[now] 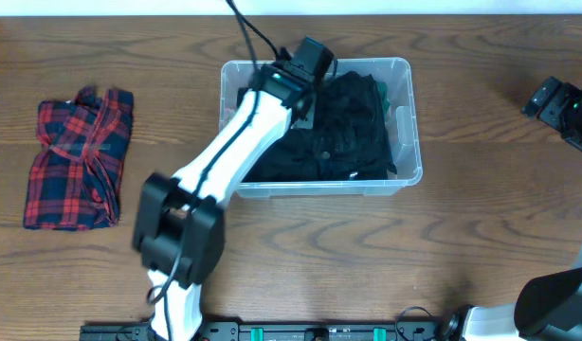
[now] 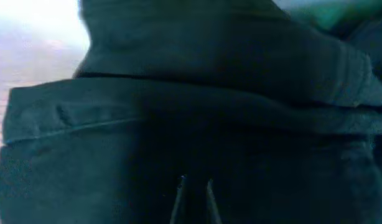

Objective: Pack container
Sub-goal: 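Release and press the black garment flat with the left gripper, then move the left gripper back to the red plaid shirt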

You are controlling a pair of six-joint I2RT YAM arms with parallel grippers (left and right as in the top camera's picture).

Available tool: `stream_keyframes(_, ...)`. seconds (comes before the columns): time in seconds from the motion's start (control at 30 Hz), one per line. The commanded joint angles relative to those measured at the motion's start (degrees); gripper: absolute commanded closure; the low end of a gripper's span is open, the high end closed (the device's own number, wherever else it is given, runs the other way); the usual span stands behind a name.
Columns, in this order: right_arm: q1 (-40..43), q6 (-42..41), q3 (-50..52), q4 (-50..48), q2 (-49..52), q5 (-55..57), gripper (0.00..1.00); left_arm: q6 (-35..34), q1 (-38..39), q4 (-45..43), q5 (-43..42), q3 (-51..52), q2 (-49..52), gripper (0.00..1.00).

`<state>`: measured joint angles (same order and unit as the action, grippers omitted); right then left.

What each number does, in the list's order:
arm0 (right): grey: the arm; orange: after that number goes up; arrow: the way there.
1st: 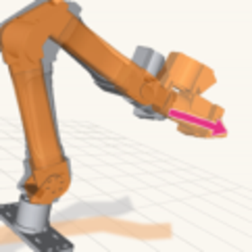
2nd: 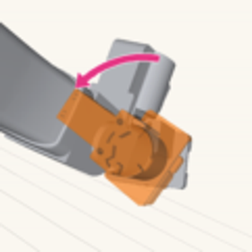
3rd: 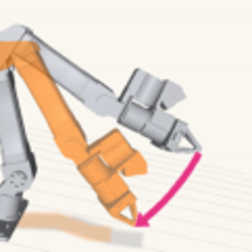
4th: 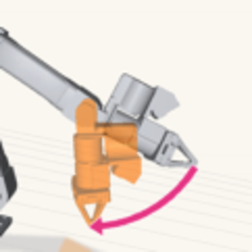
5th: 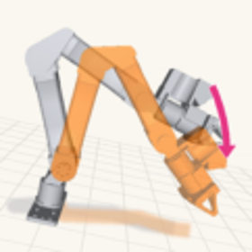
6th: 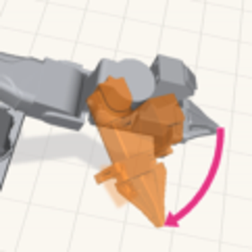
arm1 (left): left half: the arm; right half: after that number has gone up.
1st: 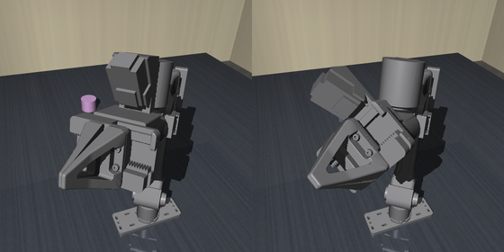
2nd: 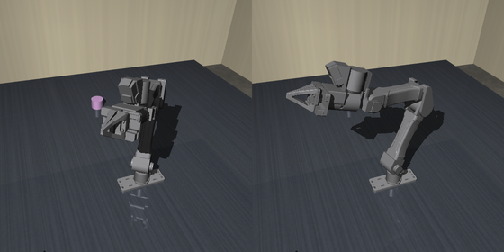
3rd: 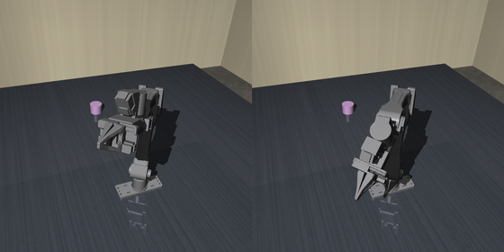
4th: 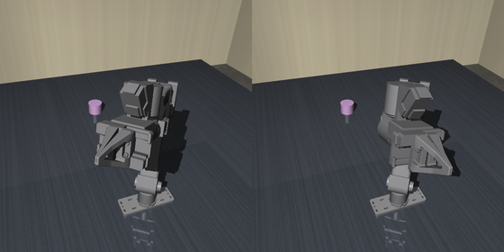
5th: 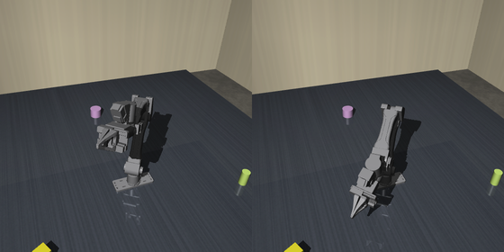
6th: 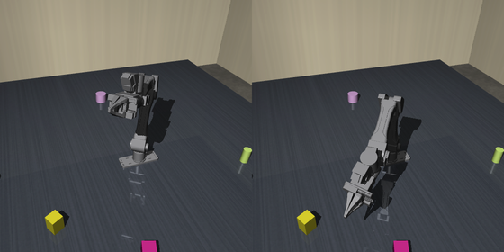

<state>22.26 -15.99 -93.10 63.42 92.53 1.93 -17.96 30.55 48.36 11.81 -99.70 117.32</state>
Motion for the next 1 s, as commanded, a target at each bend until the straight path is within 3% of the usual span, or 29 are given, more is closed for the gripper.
stream_keyframes(0.0, 0.22, -0.72, 0.11, 0.07, 0.17, 0.20, 0.01, 0.33, 0.28, -0.13, -4.79, -0.61, 2.95, 0.87)
stream_keyframes(0.27, 0.22, -0.72, 0.11, 0.07, 0.17, 0.20, 0.01, 0.35, 0.83, -0.37, -5.20, -0.68, 6.21, 0.87)
stream_keyframes(0.5, 0.22, -0.70, 0.11, 0.07, 0.17, 0.20, 0.01, 0.39, 0.72, 0.87, -5.16, -1.60, -2.67, 0.84)
stream_keyframes(0.63, 0.22, -0.72, 0.11, 0.04, 0.17, 0.20, 0.01, 0.33, -1.07, 1.55, -4.79, -1.60, -11.78, 0.52)
stream_keyframes(0.83, 0.22, -0.72, 0.11, 0.04, 0.17, 0.20, 0.01, -0.13, -10.34, 7.48, -4.90, -1.57, -23.80, 0.20)
stream_keyframes(0.97, 0.22, -0.72, 0.11, 0.07, 0.17, 0.20, 0.01, -1.44, -21.70, 12.66, -11.15, -1.57, -28.06, 0.12)
